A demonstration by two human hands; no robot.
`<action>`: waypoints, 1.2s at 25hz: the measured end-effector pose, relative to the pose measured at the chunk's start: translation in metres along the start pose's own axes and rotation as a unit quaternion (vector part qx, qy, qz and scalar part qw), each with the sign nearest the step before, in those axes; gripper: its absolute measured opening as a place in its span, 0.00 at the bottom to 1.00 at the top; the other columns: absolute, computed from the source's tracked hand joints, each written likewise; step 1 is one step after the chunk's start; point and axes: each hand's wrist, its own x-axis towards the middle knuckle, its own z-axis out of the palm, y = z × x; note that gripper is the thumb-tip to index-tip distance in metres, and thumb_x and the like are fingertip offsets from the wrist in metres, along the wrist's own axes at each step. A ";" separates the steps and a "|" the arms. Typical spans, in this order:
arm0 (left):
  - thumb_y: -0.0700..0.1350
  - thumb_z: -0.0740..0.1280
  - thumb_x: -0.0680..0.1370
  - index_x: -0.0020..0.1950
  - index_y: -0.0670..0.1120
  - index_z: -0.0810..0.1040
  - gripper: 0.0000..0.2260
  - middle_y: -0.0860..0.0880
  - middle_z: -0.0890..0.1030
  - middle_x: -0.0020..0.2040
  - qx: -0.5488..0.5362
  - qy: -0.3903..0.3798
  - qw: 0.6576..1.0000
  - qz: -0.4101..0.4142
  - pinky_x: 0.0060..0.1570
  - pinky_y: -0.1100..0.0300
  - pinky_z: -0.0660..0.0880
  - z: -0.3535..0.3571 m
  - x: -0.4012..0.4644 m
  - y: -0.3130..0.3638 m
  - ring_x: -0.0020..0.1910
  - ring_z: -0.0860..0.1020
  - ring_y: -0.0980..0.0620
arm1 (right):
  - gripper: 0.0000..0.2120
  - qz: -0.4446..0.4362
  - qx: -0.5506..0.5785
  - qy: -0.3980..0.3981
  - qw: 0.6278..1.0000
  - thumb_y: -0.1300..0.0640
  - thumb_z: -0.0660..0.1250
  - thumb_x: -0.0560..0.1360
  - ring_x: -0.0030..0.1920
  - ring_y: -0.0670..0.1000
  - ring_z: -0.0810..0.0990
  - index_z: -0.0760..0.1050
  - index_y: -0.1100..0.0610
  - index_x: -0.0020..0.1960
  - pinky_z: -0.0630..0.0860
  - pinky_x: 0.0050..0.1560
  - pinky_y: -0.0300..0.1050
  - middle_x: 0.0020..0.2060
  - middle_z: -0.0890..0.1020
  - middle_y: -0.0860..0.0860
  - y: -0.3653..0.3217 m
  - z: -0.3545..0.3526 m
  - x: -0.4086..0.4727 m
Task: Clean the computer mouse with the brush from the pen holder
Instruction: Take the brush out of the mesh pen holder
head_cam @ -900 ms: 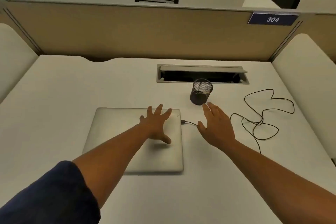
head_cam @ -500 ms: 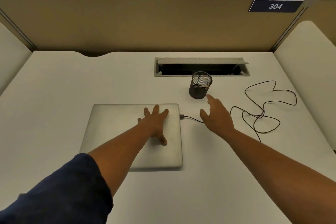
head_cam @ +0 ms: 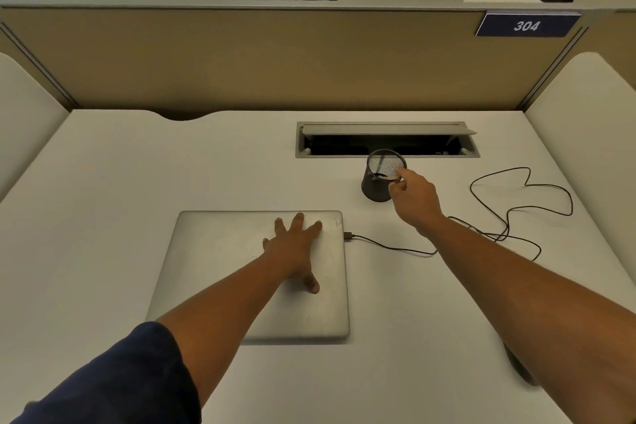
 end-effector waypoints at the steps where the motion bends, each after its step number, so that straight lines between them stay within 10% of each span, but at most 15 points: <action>1: 0.58 0.86 0.64 0.86 0.60 0.45 0.64 0.50 0.40 0.87 0.001 0.000 1.000 0.000 0.76 0.28 0.60 0.000 0.000 0.000 0.84 0.37 0.33 | 0.21 -0.002 0.001 -0.001 1.000 0.58 0.61 0.85 0.68 0.61 0.77 0.70 0.59 0.77 0.75 0.66 0.52 0.71 0.78 0.59 0.001 0.000 0.001; 19: 0.57 0.86 0.64 0.87 0.60 0.45 0.63 0.50 0.40 0.87 0.015 -0.007 1.000 -0.019 0.75 0.32 0.66 -0.007 -0.007 0.008 0.84 0.38 0.33 | 0.15 -0.052 0.110 0.051 0.991 0.59 0.68 0.83 0.43 0.50 0.81 0.80 0.58 0.68 0.76 0.43 0.42 0.52 0.87 0.55 0.010 -0.022 -0.016; 25: 0.58 0.84 0.67 0.84 0.52 0.57 0.53 0.48 0.61 0.80 0.062 0.026 0.998 -0.003 0.66 0.43 0.76 -0.014 -0.017 0.035 0.78 0.63 0.38 | 0.11 -0.080 0.205 0.093 0.971 0.56 0.71 0.81 0.45 0.41 0.83 0.83 0.54 0.63 0.78 0.46 0.33 0.46 0.85 0.41 0.010 -0.046 -0.070; 30: 0.60 0.80 0.72 0.84 0.50 0.61 0.47 0.49 0.64 0.83 -0.055 0.138 0.985 0.093 0.73 0.49 0.69 -0.023 -0.027 0.087 0.79 0.66 0.46 | 0.09 -0.051 0.287 0.107 0.951 0.60 0.73 0.80 0.46 0.49 0.84 0.83 0.53 0.59 0.82 0.49 0.39 0.45 0.87 0.51 0.025 -0.075 -0.120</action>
